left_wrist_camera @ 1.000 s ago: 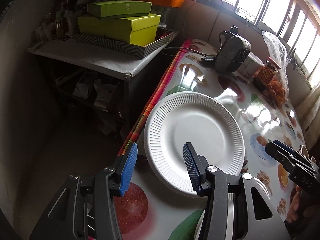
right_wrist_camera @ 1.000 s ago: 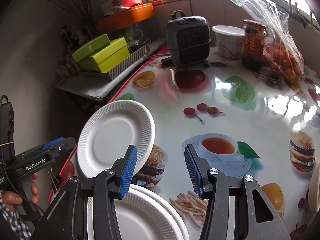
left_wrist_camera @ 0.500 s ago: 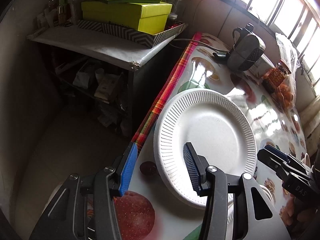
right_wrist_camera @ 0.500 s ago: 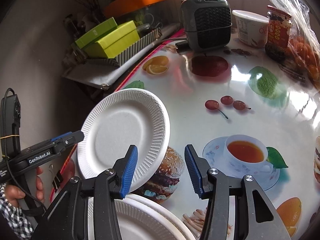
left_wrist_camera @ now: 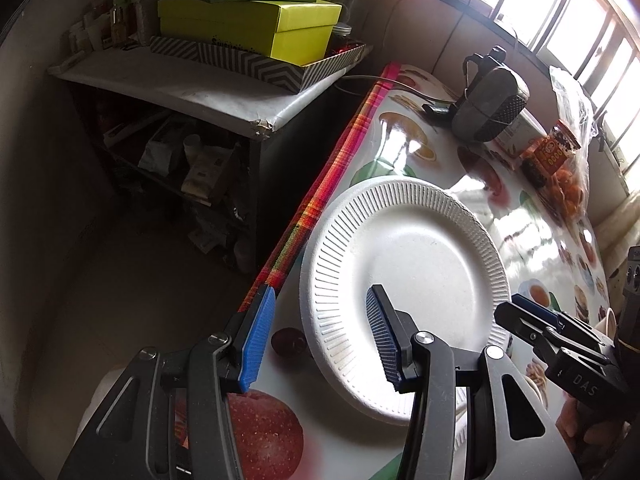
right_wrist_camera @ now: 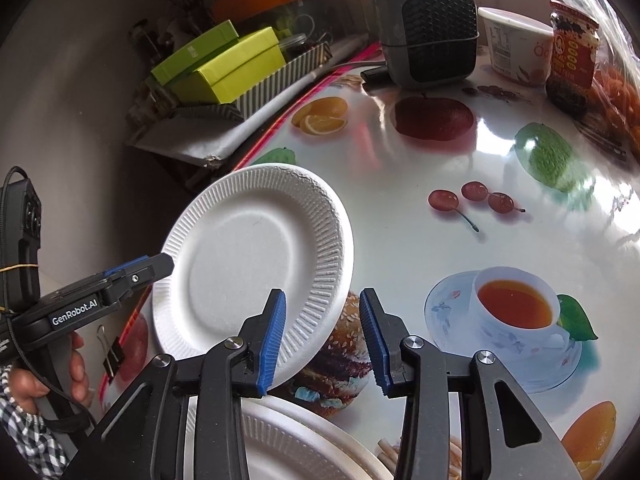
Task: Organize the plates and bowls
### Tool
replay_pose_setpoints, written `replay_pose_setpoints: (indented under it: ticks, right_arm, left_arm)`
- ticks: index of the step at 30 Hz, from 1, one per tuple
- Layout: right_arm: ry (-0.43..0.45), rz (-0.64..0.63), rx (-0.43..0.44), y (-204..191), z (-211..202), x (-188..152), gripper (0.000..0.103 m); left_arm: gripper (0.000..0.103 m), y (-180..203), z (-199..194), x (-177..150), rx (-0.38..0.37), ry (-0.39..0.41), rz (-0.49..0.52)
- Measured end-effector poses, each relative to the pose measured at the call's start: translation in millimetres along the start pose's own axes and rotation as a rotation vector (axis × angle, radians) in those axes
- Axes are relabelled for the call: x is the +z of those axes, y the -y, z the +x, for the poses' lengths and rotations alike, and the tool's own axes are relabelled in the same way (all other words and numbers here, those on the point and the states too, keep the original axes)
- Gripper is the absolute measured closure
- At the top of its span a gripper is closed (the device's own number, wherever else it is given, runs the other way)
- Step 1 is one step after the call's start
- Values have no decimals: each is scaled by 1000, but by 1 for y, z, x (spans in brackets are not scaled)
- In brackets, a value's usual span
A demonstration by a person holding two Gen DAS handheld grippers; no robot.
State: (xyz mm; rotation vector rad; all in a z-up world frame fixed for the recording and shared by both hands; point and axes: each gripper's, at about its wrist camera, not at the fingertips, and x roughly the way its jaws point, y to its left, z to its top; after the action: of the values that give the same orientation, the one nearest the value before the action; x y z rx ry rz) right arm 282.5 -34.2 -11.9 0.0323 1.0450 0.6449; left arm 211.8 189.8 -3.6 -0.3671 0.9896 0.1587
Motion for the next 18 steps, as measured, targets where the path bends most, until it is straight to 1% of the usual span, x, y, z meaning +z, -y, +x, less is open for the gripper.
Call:
replay_pose_setpoints:
  ticks: [2, 3, 5, 16, 18]
  right_arm:
    - [0, 3, -1, 1, 1, 0, 71]
    - [-1, 5, -3, 1, 1, 0, 74]
    - [-7, 2, 0, 0, 2, 0, 77]
    - [-5, 5, -4, -1, 3, 0, 77]
    - [-6, 4, -4, -1, 3, 0, 77]
  left_arm:
    - [55, 0, 0, 0, -1, 0, -1]
    - [56, 1, 0, 0, -4, 1, -2]
    - [60, 2, 1, 1, -3, 3, 4]
    - [66, 8, 3, 0, -2, 2, 24]
    - [70, 7, 4, 0, 0, 2, 24]
